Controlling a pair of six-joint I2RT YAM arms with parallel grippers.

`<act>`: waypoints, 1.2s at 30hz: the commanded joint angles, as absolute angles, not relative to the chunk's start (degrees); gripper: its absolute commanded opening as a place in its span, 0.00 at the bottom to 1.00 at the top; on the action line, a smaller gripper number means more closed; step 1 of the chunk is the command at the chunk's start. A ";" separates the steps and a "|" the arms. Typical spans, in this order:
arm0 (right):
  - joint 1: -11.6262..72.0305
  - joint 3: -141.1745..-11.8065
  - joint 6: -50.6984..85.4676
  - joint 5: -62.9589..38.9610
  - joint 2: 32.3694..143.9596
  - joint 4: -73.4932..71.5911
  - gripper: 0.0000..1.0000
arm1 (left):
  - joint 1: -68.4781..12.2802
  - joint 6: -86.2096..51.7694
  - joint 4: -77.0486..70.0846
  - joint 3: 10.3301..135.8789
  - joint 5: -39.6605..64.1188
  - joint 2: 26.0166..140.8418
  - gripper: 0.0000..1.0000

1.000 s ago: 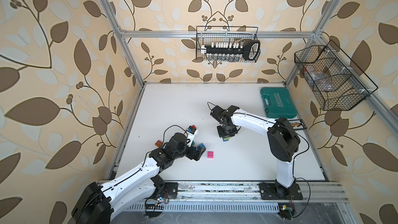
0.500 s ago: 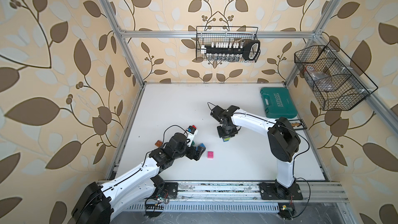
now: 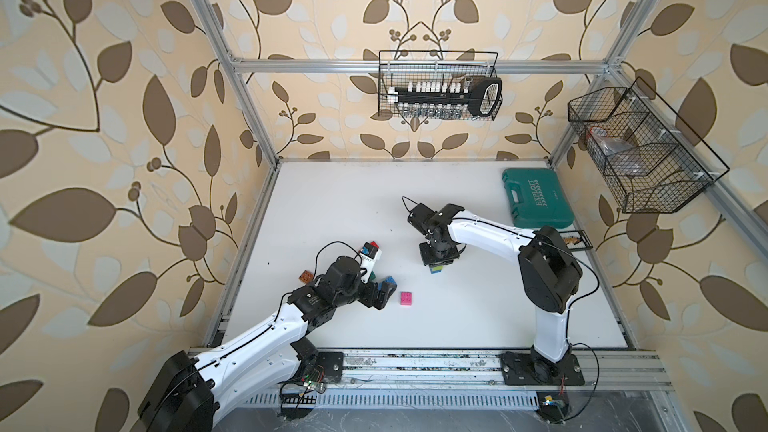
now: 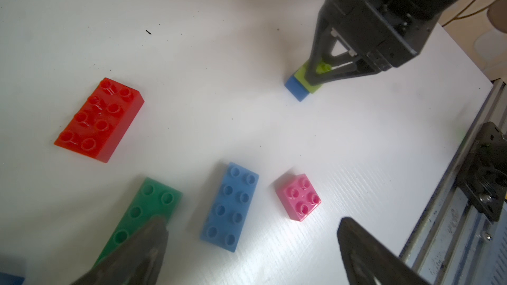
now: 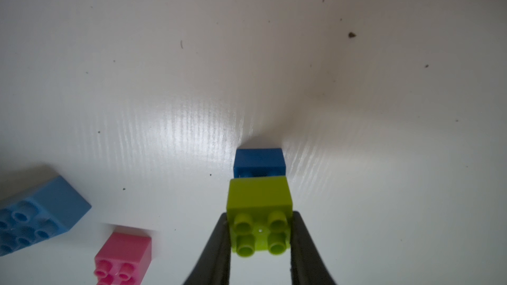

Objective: Assemble a spoon with lego
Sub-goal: Assemble the lego brick with the lego brick.

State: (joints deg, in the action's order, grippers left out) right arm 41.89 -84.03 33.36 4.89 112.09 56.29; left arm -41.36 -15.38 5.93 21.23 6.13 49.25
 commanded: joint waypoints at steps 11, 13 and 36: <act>41.75 -82.58 33.29 4.40 118.82 57.22 0.19 | -42.01 -15.76 5.10 21.67 5.50 49.08 0.99; 41.65 -83.74 33.36 4.32 119.56 58.29 0.19 | -42.05 -15.82 5.10 21.53 5.47 48.90 0.99; 39.19 -92.02 27.91 1.38 126.91 66.19 0.17 | -42.02 -16.09 5.05 21.42 4.52 48.25 0.99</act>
State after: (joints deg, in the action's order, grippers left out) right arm 39.31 -94.24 30.15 -0.01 119.87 66.54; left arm -41.36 -15.46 5.98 21.21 5.72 48.90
